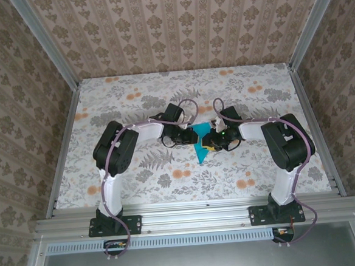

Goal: Fold a paper plane with a square sheet of paper (pick it up from the middle)
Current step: Third fold the triangle at the center of the table.

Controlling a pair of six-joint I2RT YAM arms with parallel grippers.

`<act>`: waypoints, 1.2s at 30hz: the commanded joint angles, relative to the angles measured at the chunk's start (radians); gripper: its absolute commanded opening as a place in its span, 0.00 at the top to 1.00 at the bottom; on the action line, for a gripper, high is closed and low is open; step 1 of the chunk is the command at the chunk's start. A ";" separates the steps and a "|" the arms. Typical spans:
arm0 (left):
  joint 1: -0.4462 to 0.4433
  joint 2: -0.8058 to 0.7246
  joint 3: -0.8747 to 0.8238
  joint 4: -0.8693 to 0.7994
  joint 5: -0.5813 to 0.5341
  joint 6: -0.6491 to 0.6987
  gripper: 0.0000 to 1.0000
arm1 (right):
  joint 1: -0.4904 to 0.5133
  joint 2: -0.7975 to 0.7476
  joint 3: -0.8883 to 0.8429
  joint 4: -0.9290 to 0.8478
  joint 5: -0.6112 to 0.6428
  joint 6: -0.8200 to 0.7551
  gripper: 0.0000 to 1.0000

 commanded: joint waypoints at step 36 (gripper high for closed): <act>0.000 0.029 0.015 -0.027 0.001 0.036 0.90 | 0.036 0.039 0.051 -0.017 0.036 -0.001 0.64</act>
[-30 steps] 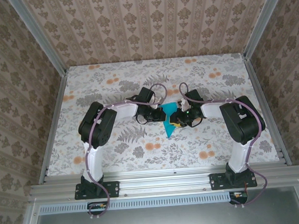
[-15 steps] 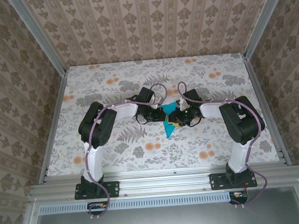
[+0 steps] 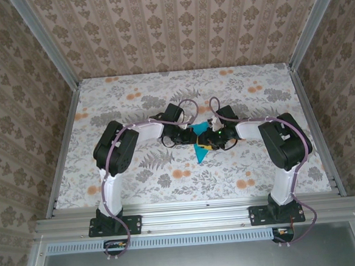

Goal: Fold a paper plane with a square sheet of paper (pick it up from the middle)
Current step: Third fold the triangle at the center of the table.

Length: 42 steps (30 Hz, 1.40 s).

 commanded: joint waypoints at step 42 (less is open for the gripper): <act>-0.002 -0.052 0.041 -0.064 0.005 0.051 0.64 | 0.008 -0.049 -0.038 0.016 0.009 -0.011 0.67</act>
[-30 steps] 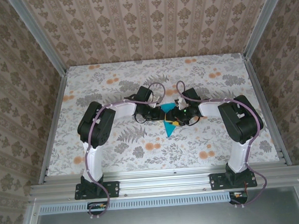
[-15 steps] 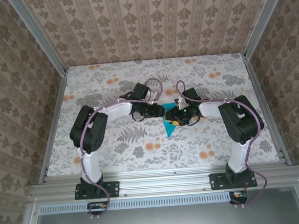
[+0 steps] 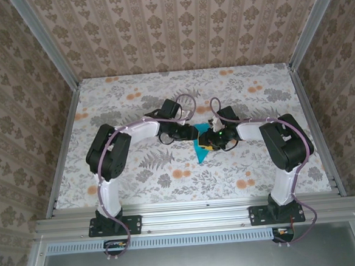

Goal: Fold a paper plane with a square sheet of paper (pick it up from the middle)
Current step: Third fold the triangle at the center of the table.

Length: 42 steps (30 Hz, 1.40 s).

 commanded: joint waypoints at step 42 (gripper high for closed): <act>-0.024 0.217 0.177 -0.155 -0.169 0.157 0.75 | 0.010 -0.066 -0.015 -0.082 0.097 -0.043 0.74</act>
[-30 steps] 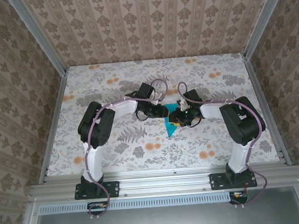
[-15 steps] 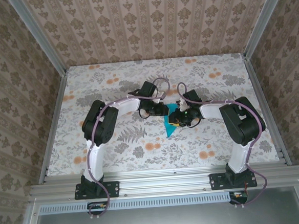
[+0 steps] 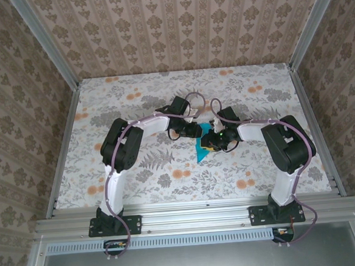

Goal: Fold a paper plane with a square sheet of paper (pick it up from the middle)
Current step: Third fold the triangle at the center of the table.

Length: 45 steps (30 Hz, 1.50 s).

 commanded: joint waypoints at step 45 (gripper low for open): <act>-0.002 -0.058 -0.133 -0.046 -0.052 0.015 0.74 | 0.001 -0.067 -0.007 -0.120 0.222 -0.046 0.79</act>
